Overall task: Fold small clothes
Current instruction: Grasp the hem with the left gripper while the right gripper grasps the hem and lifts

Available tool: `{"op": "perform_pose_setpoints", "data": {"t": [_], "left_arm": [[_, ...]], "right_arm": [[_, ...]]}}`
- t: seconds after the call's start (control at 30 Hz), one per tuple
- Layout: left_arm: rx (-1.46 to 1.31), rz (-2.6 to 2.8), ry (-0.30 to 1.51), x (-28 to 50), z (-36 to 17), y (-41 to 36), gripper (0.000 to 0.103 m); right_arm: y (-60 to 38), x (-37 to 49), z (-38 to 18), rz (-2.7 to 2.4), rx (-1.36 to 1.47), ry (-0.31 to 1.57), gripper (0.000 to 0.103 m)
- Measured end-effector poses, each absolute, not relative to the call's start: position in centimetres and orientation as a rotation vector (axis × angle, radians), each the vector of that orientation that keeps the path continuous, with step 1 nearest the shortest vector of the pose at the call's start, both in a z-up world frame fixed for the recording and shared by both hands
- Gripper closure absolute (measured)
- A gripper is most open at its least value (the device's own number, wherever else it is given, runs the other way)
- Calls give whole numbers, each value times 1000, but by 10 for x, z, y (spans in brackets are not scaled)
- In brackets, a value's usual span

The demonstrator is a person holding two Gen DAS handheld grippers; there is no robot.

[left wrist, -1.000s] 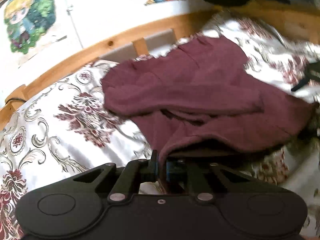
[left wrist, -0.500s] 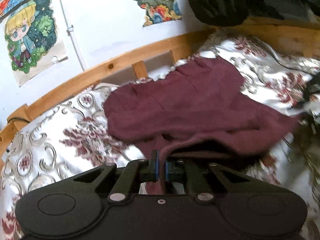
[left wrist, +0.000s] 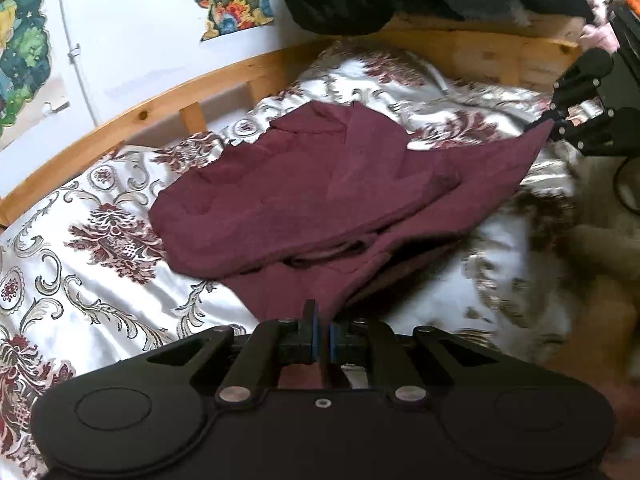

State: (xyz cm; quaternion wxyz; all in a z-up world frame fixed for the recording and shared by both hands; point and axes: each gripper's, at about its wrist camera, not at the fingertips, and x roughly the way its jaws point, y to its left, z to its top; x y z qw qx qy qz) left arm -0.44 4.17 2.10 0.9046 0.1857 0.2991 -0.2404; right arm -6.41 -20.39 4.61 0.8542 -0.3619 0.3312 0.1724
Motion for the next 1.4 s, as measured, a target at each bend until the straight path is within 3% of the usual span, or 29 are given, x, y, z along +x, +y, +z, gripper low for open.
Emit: {"op": "perform_pose_setpoints", "data": {"t": [0.23,0.53,0.67,0.9,1.23,1.3,1.4], "left_arm": [[441,-482,613,2,66,47,98],[408,-341,609,121,108,34,97],[498,-306,597,177,101,27,97],[420,-277,628,265,64,37,97],[324,-234,758,324,6,51,95],[299,-231,775,330,-4,52,94],[272,-219,779,334,-12,55,85]], "right_arm": [[-203,-69,92,331,-626,606,97],[-215,42,98,117,-540,463,97],[-222,107,89,59,-486,463,97],[-235,198,53,-3,-404,529,96],[-240,242,-23,-1,-315,509,93],[-243,246,-35,14,-322,532,91],[-251,246,-43,24,-275,549,72]]}}
